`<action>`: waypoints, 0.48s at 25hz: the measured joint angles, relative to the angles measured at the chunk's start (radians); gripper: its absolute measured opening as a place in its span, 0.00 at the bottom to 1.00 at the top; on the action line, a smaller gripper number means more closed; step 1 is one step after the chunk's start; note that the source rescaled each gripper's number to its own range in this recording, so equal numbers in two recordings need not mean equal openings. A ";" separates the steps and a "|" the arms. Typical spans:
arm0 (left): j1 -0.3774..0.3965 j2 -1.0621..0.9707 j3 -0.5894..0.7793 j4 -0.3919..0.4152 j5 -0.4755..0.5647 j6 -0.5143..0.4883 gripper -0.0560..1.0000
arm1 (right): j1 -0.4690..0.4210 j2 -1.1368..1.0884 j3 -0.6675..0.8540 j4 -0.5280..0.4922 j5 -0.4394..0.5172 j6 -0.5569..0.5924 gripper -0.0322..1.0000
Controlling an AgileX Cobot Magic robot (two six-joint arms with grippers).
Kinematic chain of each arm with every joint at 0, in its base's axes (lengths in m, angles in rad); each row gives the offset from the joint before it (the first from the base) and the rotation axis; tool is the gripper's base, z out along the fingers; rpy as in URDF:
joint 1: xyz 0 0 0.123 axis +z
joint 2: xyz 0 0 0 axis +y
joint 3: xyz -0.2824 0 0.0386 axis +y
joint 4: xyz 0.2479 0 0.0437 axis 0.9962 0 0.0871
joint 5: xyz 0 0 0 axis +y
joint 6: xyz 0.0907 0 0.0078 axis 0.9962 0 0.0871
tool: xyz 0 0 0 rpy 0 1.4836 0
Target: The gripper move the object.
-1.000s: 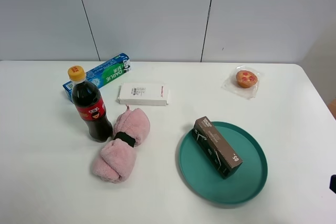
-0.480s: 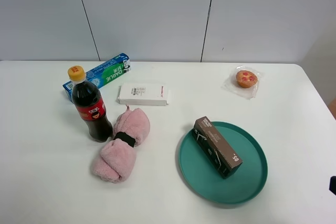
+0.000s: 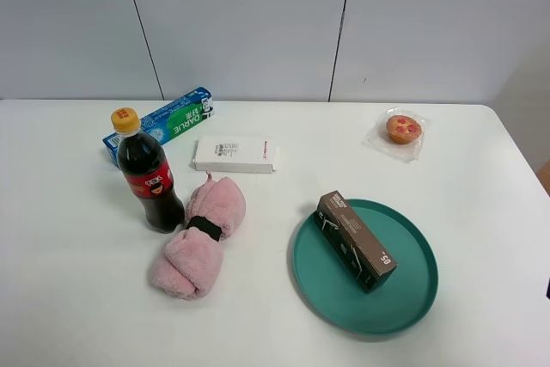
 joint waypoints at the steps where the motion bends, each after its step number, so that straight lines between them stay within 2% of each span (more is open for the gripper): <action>1: 0.000 0.000 0.000 0.000 0.000 0.000 1.00 | -0.028 0.000 0.000 0.008 0.000 -0.004 0.85; 8: 0.000 0.000 0.000 0.000 0.000 0.000 1.00 | -0.214 0.000 0.000 0.019 0.000 -0.025 0.85; 12: 0.000 0.000 0.000 0.000 0.000 0.000 1.00 | -0.273 0.000 0.000 0.026 0.000 -0.029 0.85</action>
